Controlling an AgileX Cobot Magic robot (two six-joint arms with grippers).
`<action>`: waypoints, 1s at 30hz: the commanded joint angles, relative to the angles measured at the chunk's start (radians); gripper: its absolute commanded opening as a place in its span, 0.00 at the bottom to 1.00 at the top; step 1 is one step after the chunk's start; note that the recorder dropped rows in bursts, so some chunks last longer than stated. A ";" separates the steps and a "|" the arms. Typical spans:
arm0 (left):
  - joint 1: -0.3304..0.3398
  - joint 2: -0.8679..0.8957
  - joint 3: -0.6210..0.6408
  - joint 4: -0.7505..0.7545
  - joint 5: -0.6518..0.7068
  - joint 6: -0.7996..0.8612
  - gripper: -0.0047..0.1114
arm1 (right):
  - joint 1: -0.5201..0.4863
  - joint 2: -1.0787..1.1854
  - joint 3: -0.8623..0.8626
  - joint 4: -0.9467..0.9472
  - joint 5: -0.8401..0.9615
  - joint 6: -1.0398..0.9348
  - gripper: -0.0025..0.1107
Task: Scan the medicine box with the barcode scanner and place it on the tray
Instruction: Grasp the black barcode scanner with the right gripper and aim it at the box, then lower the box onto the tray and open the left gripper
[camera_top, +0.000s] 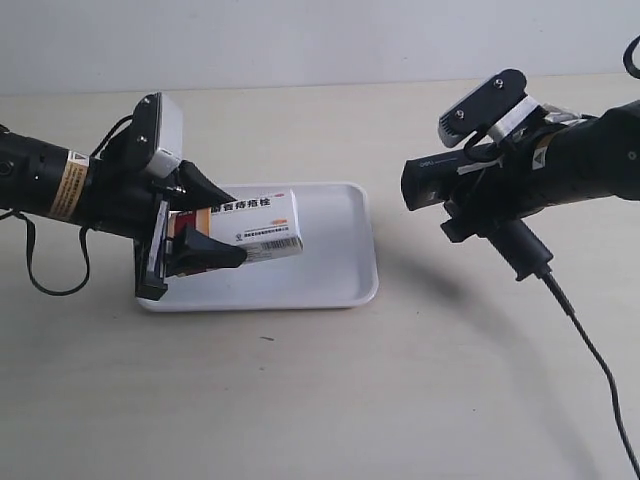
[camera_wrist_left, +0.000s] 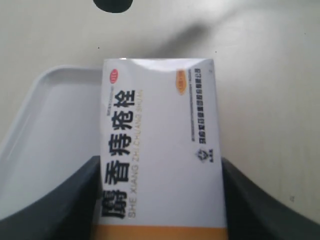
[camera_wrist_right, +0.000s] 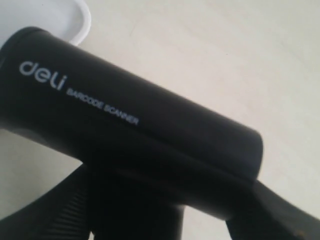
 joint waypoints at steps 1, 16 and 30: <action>0.004 -0.001 -0.005 -0.003 0.061 0.010 0.04 | -0.006 -0.015 -0.008 -0.012 -0.033 -0.014 0.02; 0.065 0.004 -0.013 -0.032 0.031 0.050 0.04 | -0.006 -0.033 -0.059 -0.058 0.087 -0.007 0.02; -0.095 0.110 -0.048 -0.391 0.367 -0.006 0.04 | -0.006 0.172 -0.077 -0.045 -0.059 0.276 0.02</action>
